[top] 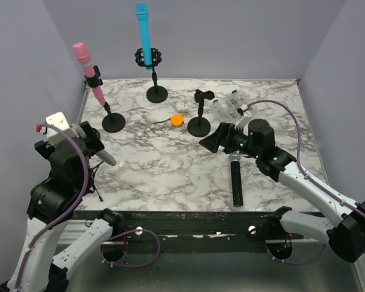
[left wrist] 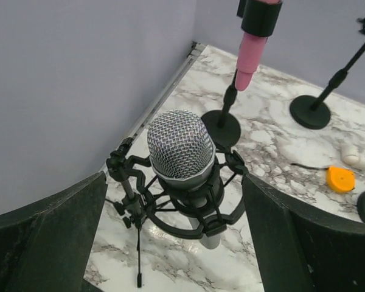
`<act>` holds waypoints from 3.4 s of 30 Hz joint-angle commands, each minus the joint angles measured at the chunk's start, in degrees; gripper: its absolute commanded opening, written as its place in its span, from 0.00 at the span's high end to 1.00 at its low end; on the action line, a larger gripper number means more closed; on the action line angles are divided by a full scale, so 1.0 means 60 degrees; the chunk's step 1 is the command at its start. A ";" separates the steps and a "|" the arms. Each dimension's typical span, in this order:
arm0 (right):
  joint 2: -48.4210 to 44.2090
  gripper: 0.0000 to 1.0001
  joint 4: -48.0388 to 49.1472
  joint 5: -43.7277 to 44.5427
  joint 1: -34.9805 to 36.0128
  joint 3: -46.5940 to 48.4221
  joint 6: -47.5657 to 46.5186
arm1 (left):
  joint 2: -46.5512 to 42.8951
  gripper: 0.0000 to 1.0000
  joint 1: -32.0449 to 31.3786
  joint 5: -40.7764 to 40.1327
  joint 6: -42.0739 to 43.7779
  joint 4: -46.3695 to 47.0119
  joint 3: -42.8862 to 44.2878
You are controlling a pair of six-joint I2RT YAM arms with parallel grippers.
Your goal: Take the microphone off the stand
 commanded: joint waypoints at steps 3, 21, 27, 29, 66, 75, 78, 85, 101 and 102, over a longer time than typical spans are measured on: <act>-0.0397 0.00 -0.0429 0.0321 0.0031 -0.0037 -0.0136 | 0.1350 0.12 0.2434 0.1417 -0.0431 -0.0037 0.0340; -0.0060 0.00 -0.0351 0.0217 0.0029 -0.0013 -0.0048 | 0.0878 0.54 0.2568 0.0891 -0.0592 0.1926 -0.0988; -0.0158 0.00 -0.0380 0.0270 0.0031 -0.0060 -0.0054 | 0.0871 0.76 0.2575 0.0779 0.0363 0.2490 -0.0782; -0.0179 0.00 -0.0387 0.0288 0.0031 -0.0055 -0.0051 | 0.0928 0.83 0.2562 0.0797 0.0862 0.2598 -0.0559; -0.0184 0.00 -0.0108 0.0011 0.0031 -0.0210 -0.0173 | 0.2753 1.00 0.2562 0.9457 0.0196 0.1604 0.5560; -0.1720 0.00 -0.1016 -0.0385 0.0031 -0.0134 -0.1722 | 0.4181 1.00 0.0747 1.2404 -0.0744 0.3111 0.1373; -0.1579 0.00 -0.0855 -0.2330 0.0031 -0.0312 -0.2177 | 0.4415 1.00 0.0175 1.2784 -0.1741 0.4784 -0.0050; -0.1161 0.02 0.0294 -0.3285 0.0177 -0.1234 -0.1215 | 0.5914 1.00 -0.1332 1.2556 -0.2712 0.5870 -0.0974; -0.4463 0.03 -0.4081 0.4364 0.0220 -0.0310 0.0522 | 1.0301 1.00 -0.2964 1.0543 -0.3883 0.5516 0.0225; -0.4831 0.03 -0.4113 0.4439 0.0213 -0.0296 0.0570 | 1.0668 1.00 -0.3045 1.0445 -0.3905 0.5513 0.0386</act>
